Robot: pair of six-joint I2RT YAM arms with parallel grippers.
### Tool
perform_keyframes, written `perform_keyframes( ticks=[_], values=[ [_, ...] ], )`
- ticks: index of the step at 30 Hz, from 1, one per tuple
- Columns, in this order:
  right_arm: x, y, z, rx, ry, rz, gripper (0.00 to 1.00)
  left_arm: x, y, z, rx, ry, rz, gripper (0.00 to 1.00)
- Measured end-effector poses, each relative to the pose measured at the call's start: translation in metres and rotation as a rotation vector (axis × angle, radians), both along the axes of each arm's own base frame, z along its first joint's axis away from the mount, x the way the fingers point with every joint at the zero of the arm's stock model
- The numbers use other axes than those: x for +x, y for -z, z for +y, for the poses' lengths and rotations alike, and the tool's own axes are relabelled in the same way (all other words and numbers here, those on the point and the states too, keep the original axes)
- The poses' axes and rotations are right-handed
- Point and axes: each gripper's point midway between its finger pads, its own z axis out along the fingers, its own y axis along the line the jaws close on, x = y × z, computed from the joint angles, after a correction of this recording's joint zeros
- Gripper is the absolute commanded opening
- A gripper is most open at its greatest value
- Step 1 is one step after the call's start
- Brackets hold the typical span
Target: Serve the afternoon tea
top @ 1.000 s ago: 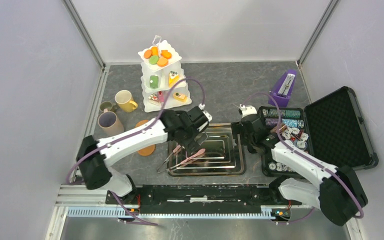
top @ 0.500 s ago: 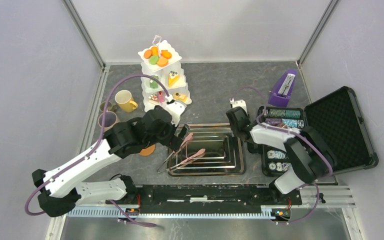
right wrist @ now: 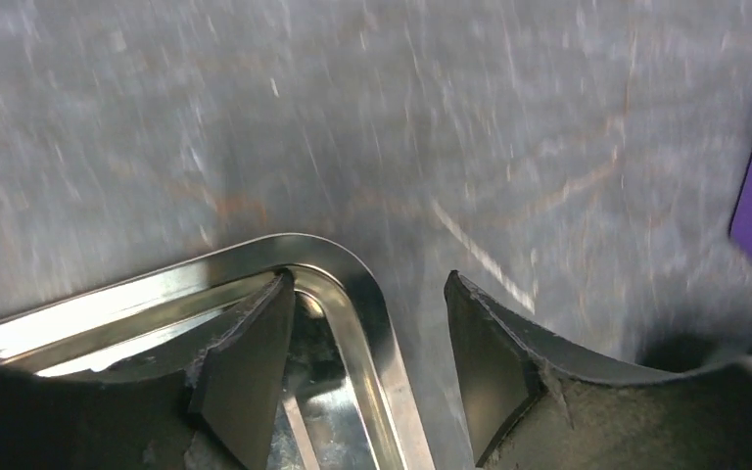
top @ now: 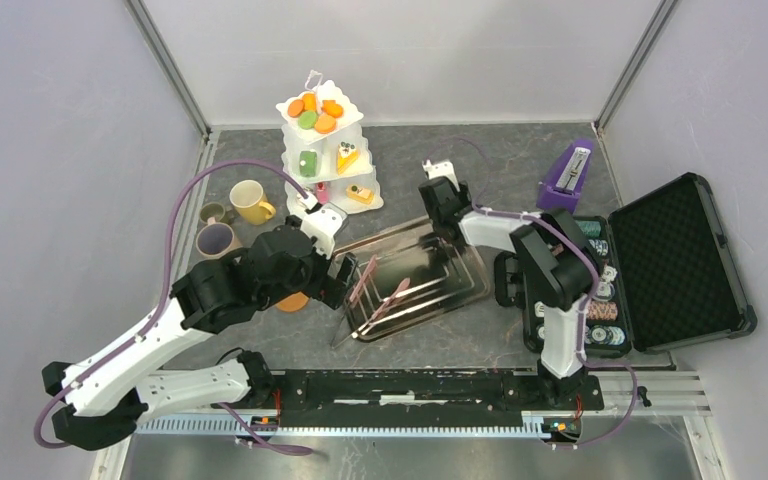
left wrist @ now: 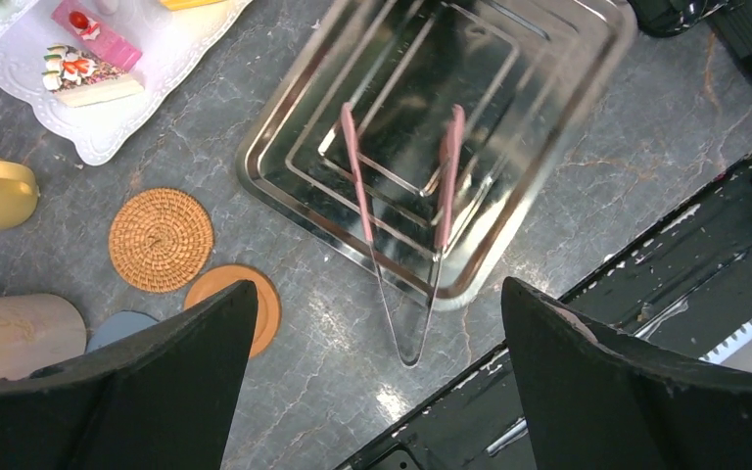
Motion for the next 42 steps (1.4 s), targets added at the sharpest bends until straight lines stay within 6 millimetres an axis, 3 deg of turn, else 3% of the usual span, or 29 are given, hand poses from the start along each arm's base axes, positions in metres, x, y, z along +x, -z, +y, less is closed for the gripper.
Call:
perform_keyframes(
  ticks=[5,8,13,16,20,23,26,31,34,37,42],
  values=[
    [0.056,-0.011,0.01,-0.084,-0.012,-0.045,0.79,-0.001,-0.002,-0.001,-0.031,-0.011,0.002,1.0],
    [0.084,-0.028,0.014,-0.123,-0.036,-0.06,0.87,-0.001,0.004,-0.004,-0.044,-0.019,0.015,1.0],
    [0.092,-0.068,0.023,-0.088,-0.077,-0.055,0.9,0.001,0.033,-0.01,-0.048,-0.081,0.092,1.0],
    [0.064,-0.087,0.026,-0.039,-0.119,-0.036,0.9,0.007,0.064,-0.009,-0.03,-0.172,0.18,0.95],
    [-0.026,-0.114,0.032,0.062,-0.236,-0.02,0.89,0.013,0.113,0.006,-0.047,-0.321,0.32,0.8],
    [-0.077,-0.123,0.039,0.149,-0.316,-0.024,0.86,0.015,0.146,0.02,-0.106,-0.434,0.424,0.67],
    [-0.117,-0.101,0.031,0.23,-0.349,0.026,0.83,0.015,0.169,0.022,-0.163,-0.491,0.504,0.56],
    [-0.179,-0.029,0.0,0.257,-0.329,0.203,0.83,0.025,0.193,0.002,-0.203,-0.509,0.576,0.45],
    [-0.199,-0.012,-0.011,0.274,-0.316,0.243,0.83,0.027,0.211,-0.001,-0.211,-0.53,0.598,0.41],
    [-0.207,-0.008,-0.008,0.336,-0.318,0.229,0.79,0.022,0.228,-0.002,-0.216,-0.553,0.635,0.38],
    [-0.209,0.006,0.005,0.436,-0.309,0.221,0.69,0.033,0.232,-0.019,-0.275,-0.542,0.633,0.34]
  ],
)
